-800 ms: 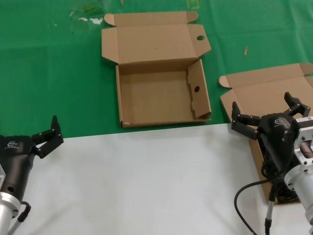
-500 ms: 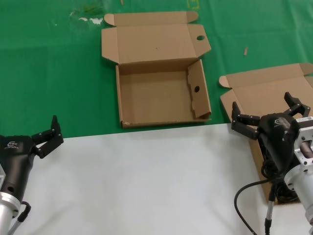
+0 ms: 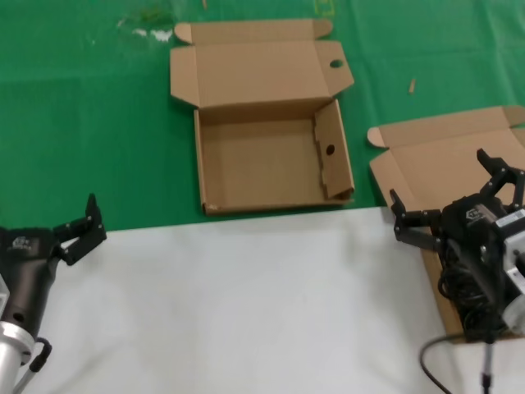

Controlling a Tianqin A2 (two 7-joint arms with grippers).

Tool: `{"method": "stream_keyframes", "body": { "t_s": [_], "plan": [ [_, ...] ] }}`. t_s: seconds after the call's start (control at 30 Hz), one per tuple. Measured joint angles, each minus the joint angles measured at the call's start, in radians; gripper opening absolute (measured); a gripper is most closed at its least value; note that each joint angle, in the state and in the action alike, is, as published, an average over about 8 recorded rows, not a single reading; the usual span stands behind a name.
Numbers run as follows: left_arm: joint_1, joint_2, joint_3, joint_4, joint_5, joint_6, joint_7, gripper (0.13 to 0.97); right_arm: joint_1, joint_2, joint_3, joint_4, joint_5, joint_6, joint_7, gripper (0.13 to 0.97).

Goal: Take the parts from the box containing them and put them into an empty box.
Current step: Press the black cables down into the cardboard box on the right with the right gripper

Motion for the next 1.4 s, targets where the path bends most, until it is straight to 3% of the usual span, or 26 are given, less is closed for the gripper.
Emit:
{"method": "stream_keyframes", "body": {
  "t_s": [0.3,0.53,0.73,0.9,1.4],
  "plan": [
    [0.0,0.0,0.0,0.0,0.0,0.0,0.0,0.966,-0.159,0.195,0.193,0.044,0.085,-0.336,-0.216,0.966],
    [0.0,0.0,0.0,0.0,0.0,0.0,0.0,0.966,-0.22,0.42,0.261,-0.009,0.035,-0.464,-0.273,0.966],
    [0.0,0.0,0.0,0.0,0.0,0.0,0.0,0.966,-0.198,0.589,0.204,-0.059,-0.076,-0.492,-0.243,0.966],
    [0.0,0.0,0.0,0.0,0.0,0.0,0.0,0.966,-0.139,0.671,0.116,-0.101,-0.163,-0.498,-0.196,0.966],
    [0.0,0.0,0.0,0.0,0.0,0.0,0.0,0.966,0.124,0.657,-0.102,-0.235,-0.245,-0.515,-0.173,0.94]
  ]
}}
